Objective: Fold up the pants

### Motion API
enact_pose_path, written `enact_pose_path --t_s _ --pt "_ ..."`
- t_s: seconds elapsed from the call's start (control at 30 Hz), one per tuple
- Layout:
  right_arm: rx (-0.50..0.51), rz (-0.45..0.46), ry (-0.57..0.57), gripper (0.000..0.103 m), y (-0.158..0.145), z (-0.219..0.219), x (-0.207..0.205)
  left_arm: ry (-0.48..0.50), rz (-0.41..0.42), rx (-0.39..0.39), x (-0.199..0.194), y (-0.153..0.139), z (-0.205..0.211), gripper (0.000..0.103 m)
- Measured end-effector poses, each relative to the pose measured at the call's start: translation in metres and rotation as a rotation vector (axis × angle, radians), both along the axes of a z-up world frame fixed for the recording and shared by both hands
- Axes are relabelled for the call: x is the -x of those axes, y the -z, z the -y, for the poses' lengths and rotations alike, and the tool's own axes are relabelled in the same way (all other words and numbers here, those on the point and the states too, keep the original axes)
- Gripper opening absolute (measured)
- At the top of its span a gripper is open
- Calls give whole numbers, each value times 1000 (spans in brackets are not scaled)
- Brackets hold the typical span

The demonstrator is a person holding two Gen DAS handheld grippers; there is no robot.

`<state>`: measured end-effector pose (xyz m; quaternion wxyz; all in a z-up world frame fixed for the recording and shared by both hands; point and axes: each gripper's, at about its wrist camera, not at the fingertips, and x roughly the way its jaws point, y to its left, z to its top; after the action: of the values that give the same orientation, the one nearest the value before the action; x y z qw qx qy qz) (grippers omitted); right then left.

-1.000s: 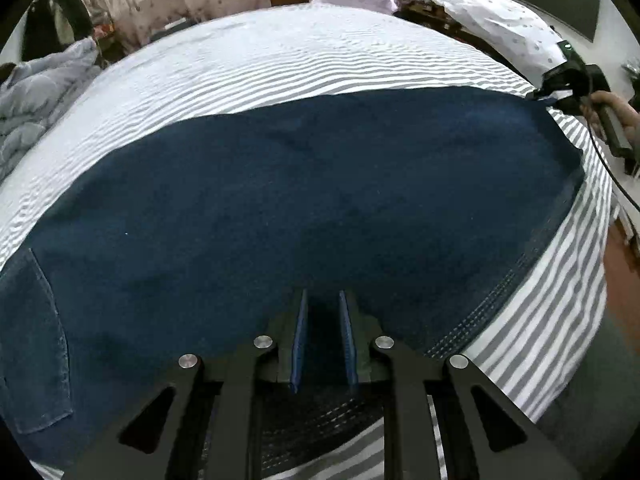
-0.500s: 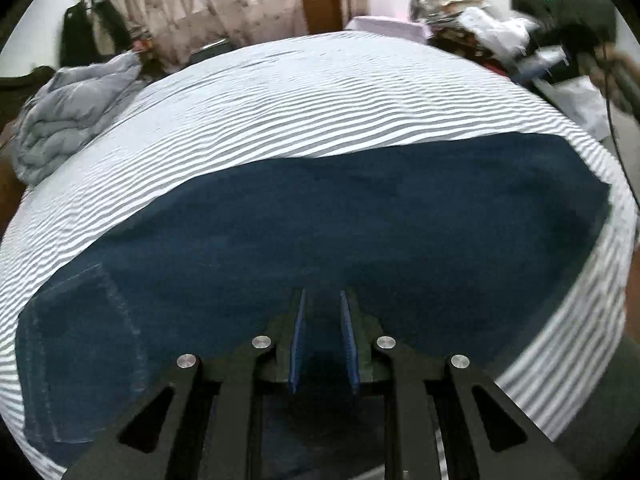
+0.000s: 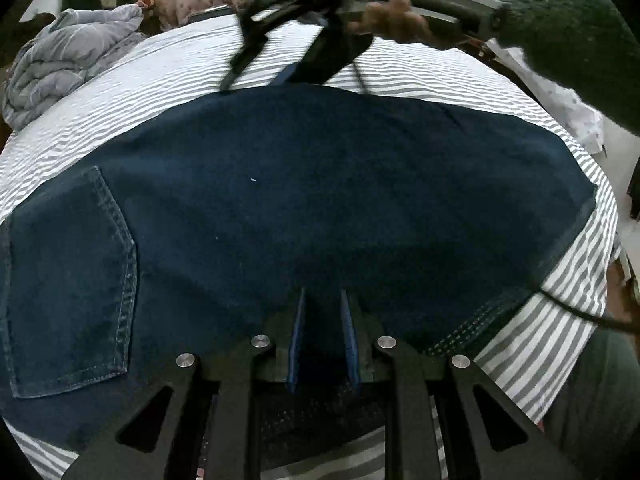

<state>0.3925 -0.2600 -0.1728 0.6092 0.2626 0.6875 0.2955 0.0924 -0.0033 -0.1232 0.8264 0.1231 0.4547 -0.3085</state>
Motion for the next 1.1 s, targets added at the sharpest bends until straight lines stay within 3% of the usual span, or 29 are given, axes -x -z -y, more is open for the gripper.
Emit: enact_pose_path --t_s 0.2,0.23,0.3,0.4,0.47,0.53,0.6,0.77,0.93,1.03,1.1 --pt "-120 9 -111 36 -11 -28 -8 5 17 12 -5 2 -5 19" --pt "-162 1 -115 44 -10 -26 -10 2 16 19 4 1 -6 19" --pt "-185 -24 -102 53 0 -24 -16 -1 9 38 7 1 -10 19" --pt "-209 -83 -5 53 27 -26 -31 2 7 45 6 1 -12 19" --pt "-221 -100 60 50 37 -29 -36 7 17 36 8 1 -11 19" --pt "-231 -51 105 26 32 -25 -33 6 22 35 11 0 -11 19" --pt "-227 -14 117 14 23 -22 -31 1 18 40 12 0 -13 19" --pt "-207 23 97 12 10 -25 -29 3 33 33 16 2 -14 19" --pt "-138 63 147 12 7 -35 -29 -3 34 34 17 2 -14 19" --pt "-78 40 190 9 29 -32 -30 -32 4 60 16 2 -18 19" --pt "-90 22 212 9 37 -32 -31 -29 10 54 19 2 -18 19"
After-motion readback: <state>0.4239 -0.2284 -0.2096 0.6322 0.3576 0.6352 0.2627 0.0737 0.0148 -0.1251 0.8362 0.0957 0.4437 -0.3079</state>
